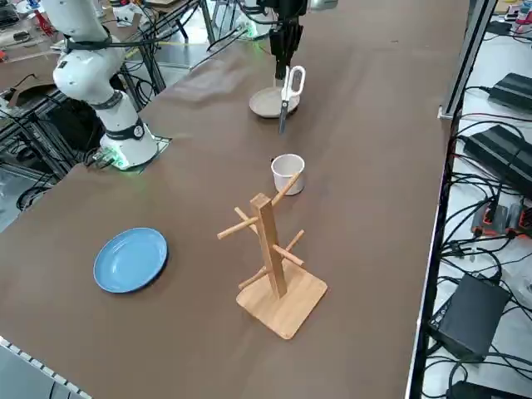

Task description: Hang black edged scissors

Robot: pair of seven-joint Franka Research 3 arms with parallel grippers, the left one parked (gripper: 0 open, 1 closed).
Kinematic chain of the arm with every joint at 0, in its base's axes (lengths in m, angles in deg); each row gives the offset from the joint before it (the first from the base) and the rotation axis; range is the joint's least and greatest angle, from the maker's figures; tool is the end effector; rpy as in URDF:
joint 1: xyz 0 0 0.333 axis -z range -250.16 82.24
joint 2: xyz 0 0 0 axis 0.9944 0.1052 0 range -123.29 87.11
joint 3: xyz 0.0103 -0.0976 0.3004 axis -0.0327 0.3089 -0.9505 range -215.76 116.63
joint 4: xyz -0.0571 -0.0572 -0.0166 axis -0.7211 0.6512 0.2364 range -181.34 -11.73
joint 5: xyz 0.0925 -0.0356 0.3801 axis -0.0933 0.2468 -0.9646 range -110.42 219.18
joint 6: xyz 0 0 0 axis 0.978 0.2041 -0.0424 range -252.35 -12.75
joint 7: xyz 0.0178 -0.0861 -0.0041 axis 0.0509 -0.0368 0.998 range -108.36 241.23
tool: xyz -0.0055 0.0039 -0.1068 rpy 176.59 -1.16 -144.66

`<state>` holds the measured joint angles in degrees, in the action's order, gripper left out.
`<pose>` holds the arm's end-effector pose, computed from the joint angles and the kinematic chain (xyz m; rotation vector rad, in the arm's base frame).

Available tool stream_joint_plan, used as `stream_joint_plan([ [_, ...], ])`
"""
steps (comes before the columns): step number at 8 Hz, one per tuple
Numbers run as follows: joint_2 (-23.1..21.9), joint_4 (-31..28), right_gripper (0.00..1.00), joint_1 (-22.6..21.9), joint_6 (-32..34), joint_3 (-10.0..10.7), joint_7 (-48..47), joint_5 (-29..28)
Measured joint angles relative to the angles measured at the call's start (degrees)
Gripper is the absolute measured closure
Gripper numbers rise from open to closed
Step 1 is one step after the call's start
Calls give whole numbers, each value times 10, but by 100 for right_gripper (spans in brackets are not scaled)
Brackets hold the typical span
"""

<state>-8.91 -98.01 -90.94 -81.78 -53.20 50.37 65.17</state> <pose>0.5911 0.0893 0.5151 2.9334 -0.1000 -0.1375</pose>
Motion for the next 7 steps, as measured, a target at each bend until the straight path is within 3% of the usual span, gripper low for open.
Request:
stream_joint_plan([
  [2,2,13,89,105,-2,4,107,-61],
  [4,19,43,89,146,-14,5,124,-72],
  [7,93,155,89,206,-21,4,121,-149],
])
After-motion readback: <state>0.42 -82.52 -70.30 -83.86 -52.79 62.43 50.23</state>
